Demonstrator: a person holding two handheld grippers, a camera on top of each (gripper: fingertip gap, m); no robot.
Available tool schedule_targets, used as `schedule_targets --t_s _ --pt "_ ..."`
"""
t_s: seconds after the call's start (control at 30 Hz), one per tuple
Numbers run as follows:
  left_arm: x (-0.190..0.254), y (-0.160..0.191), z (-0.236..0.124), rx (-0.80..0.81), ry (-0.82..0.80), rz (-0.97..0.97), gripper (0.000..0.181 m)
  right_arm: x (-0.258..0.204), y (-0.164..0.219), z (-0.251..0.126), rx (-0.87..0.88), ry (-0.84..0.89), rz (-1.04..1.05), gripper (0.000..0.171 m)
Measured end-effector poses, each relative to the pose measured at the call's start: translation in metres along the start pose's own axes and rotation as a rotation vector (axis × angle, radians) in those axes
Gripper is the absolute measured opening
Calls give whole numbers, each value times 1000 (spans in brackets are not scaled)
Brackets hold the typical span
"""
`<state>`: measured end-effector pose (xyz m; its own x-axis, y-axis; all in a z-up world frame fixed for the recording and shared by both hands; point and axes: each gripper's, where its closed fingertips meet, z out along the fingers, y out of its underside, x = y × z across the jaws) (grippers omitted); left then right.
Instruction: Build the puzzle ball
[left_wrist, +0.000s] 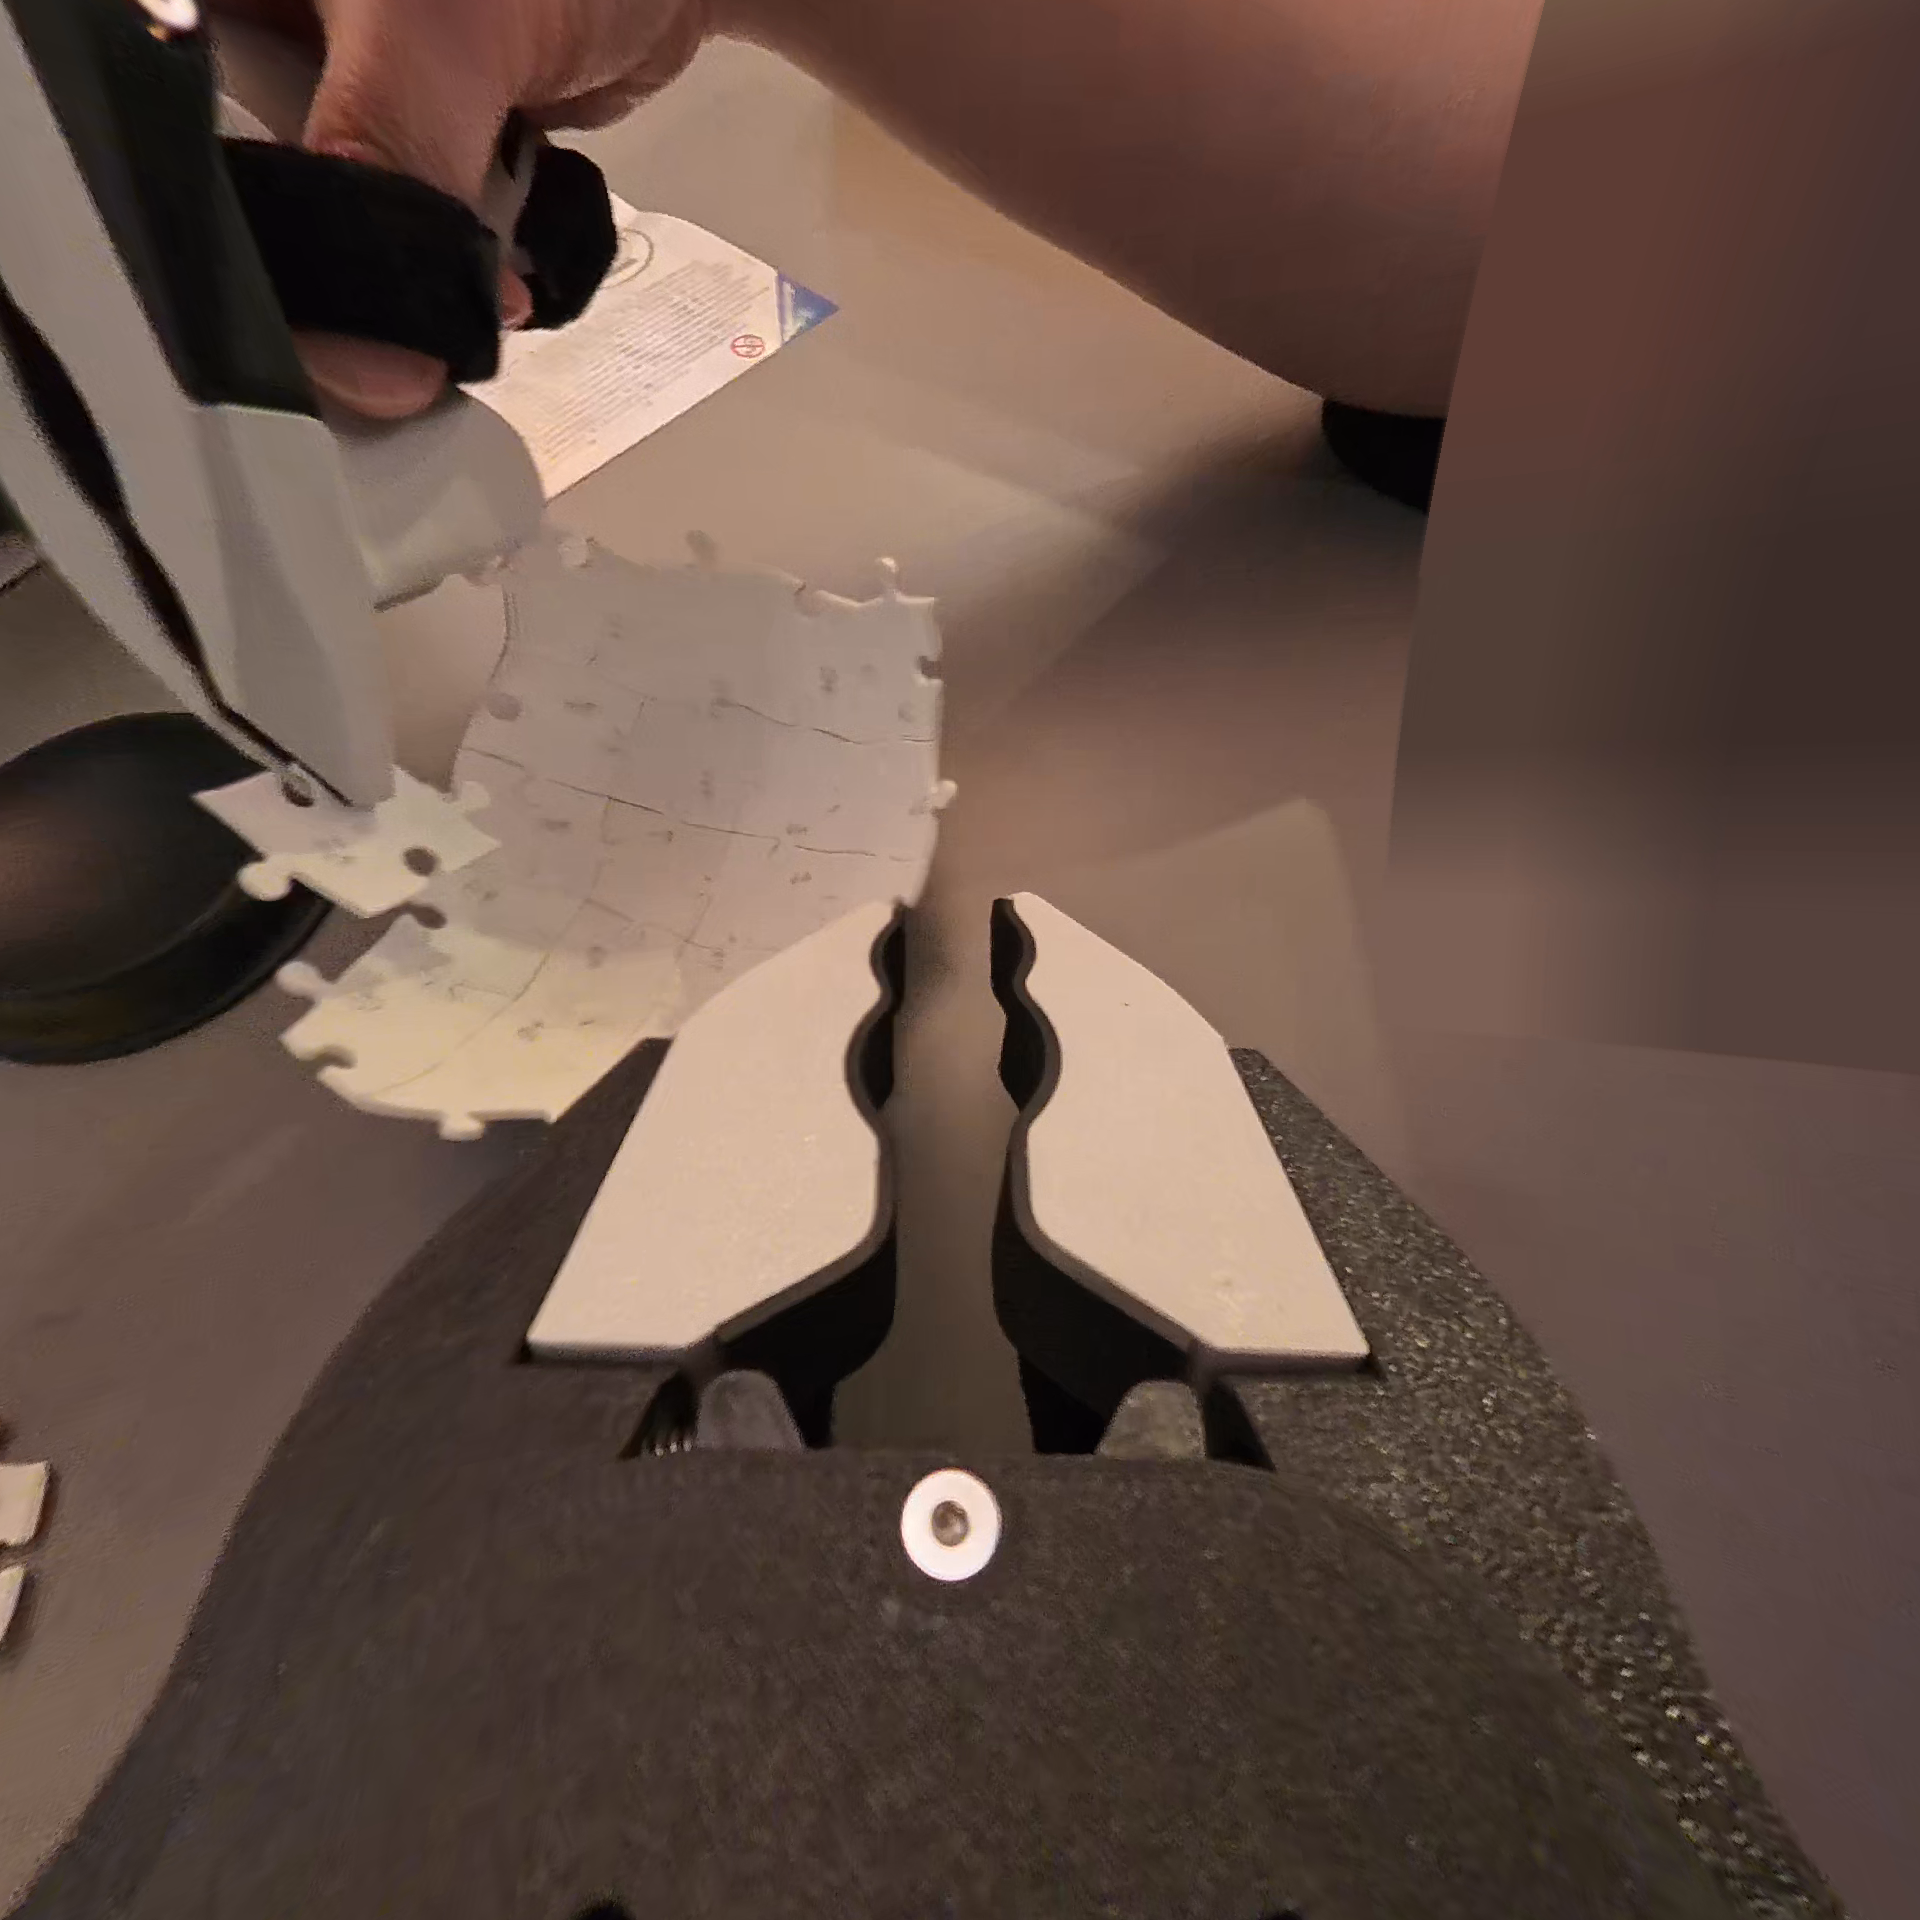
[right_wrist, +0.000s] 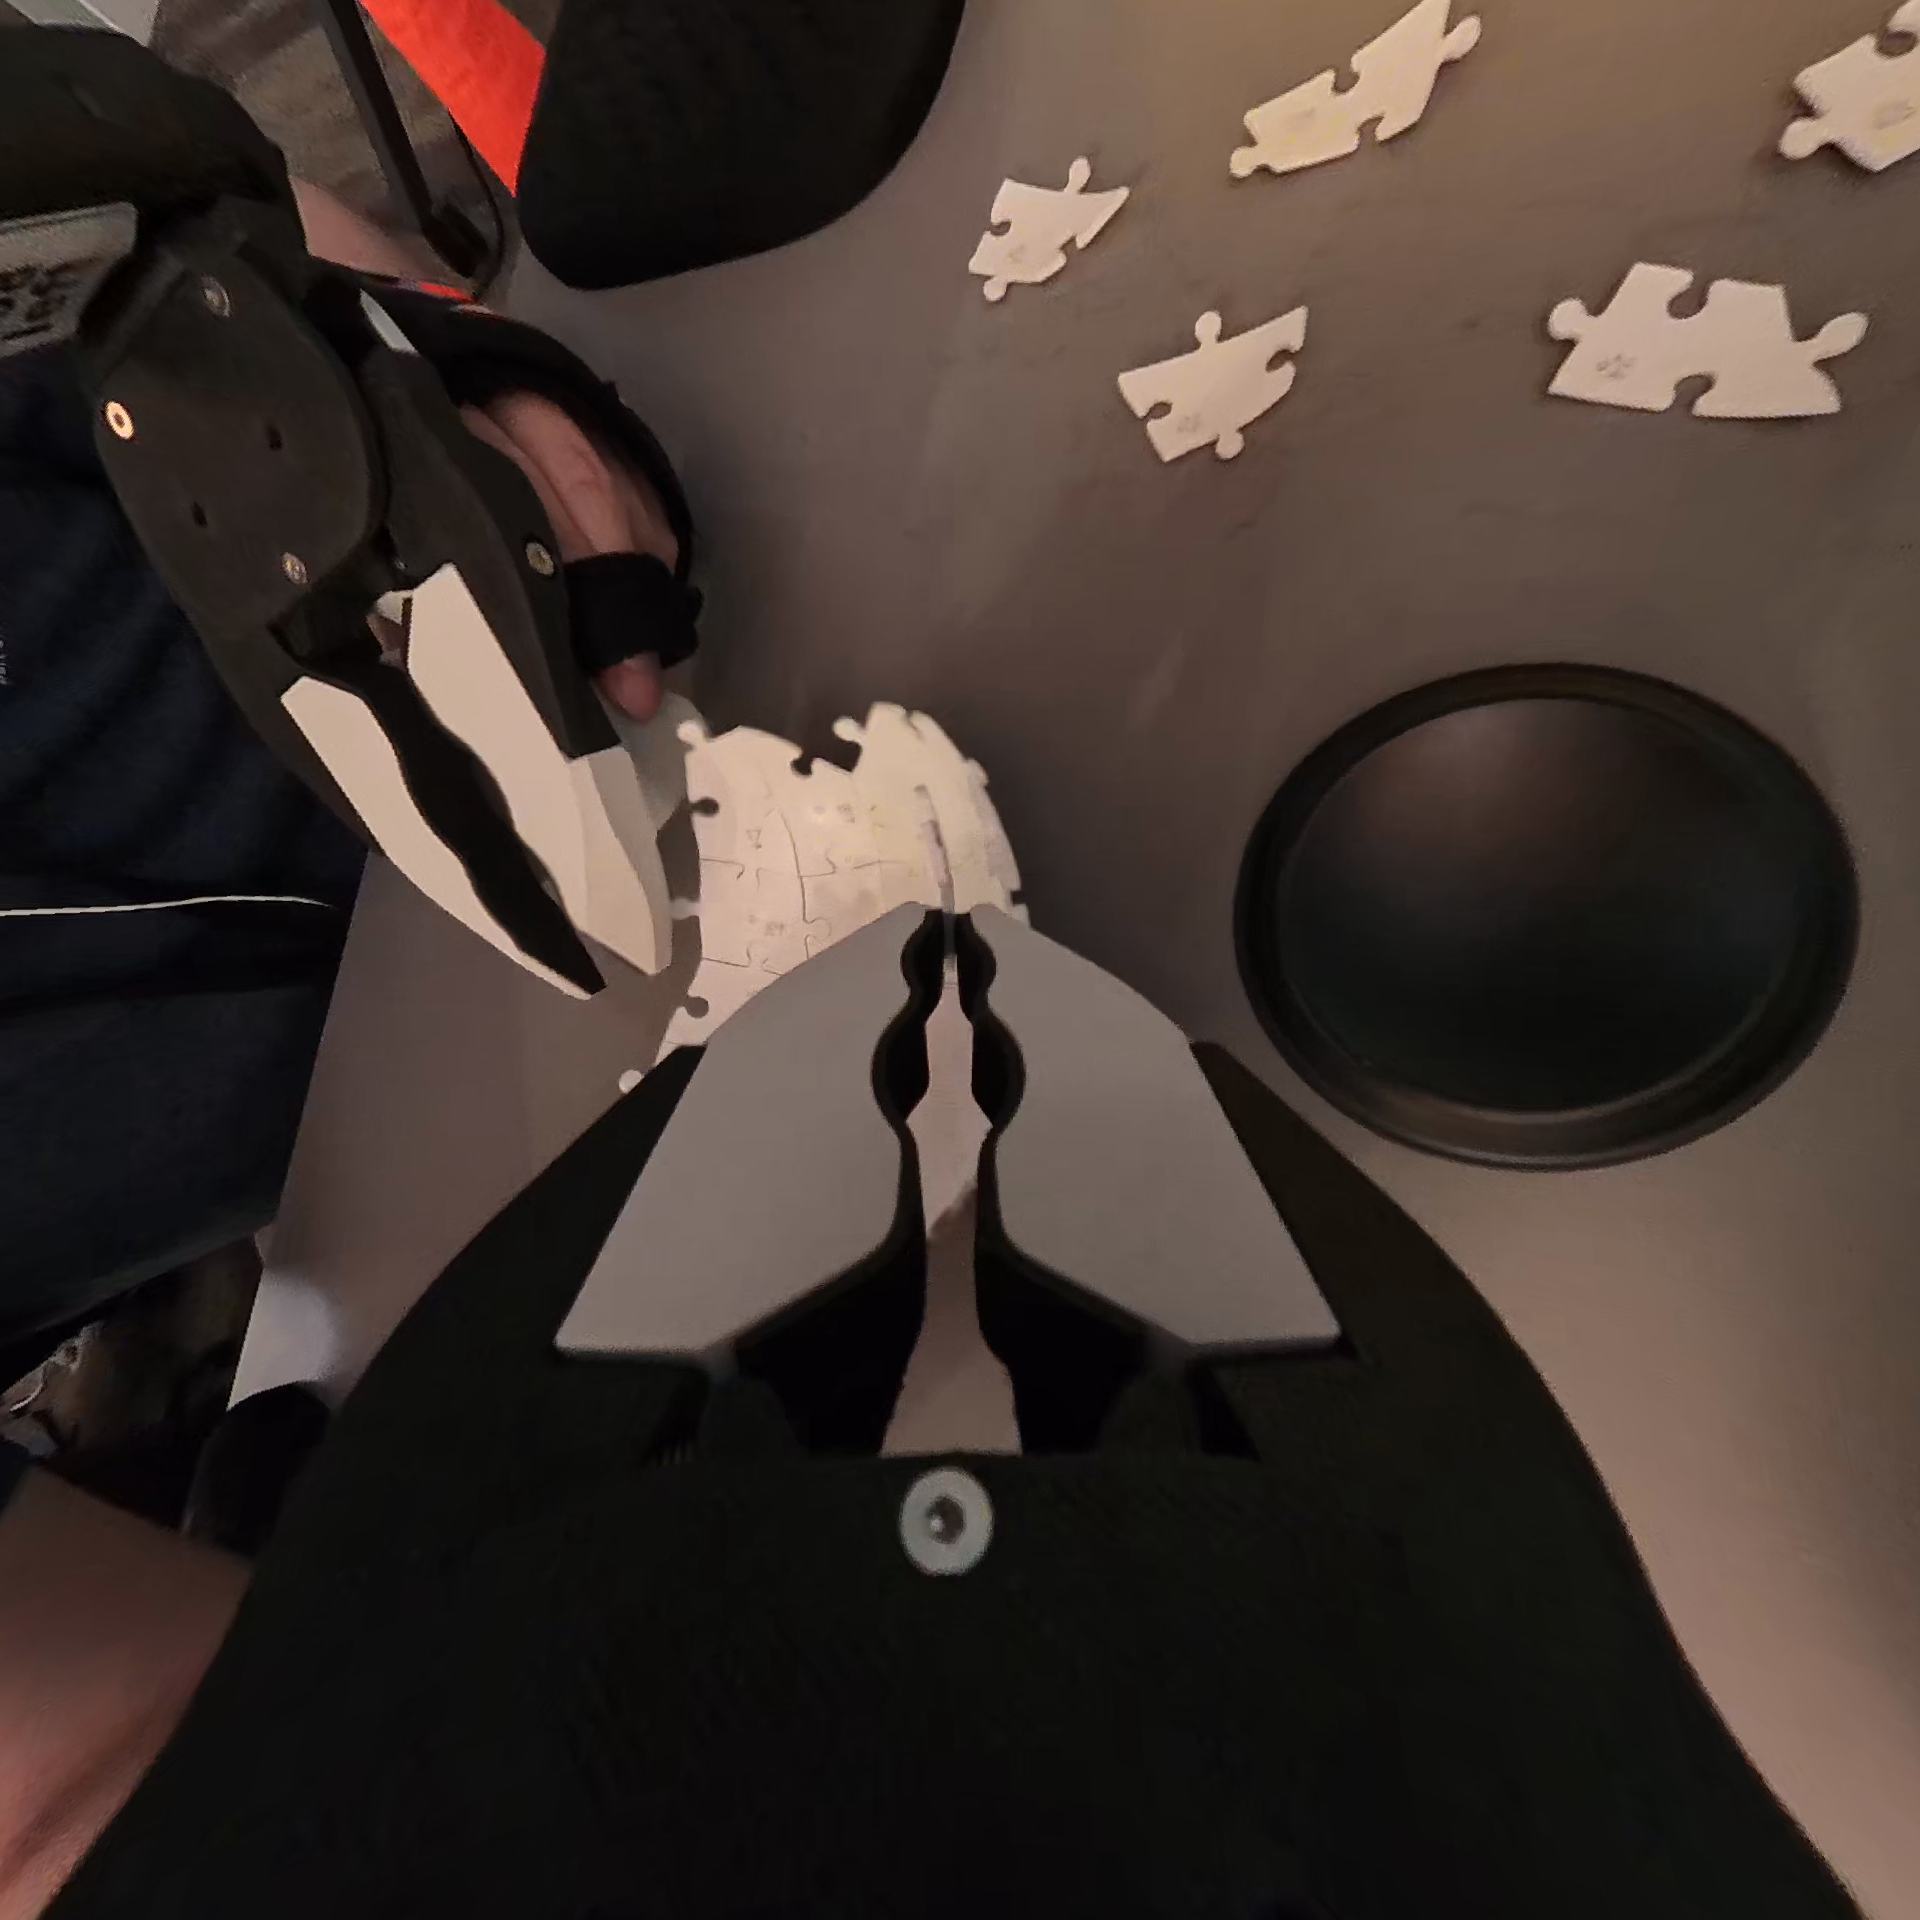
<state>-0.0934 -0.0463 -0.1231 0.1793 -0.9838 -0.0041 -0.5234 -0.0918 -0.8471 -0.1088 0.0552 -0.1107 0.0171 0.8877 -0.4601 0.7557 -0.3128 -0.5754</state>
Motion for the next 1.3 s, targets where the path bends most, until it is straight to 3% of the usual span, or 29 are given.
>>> schedule_targets --t_s 0.37,0.6,0.83,1.3 --pt "-15 2 -8 21 -33 -67 23 -7 19 1 -41 -55 32 3" --pt "-11 5 4 -32 -34 35 32 -15 30 12 -87 -95 15 3" --pt "-3 7 11 -65 18 149 12 -20 38 18 -107 -130 44 3" --pt "23 7 -2 -59 24 132 12 -68 18 5 -11 -252 -23 3"
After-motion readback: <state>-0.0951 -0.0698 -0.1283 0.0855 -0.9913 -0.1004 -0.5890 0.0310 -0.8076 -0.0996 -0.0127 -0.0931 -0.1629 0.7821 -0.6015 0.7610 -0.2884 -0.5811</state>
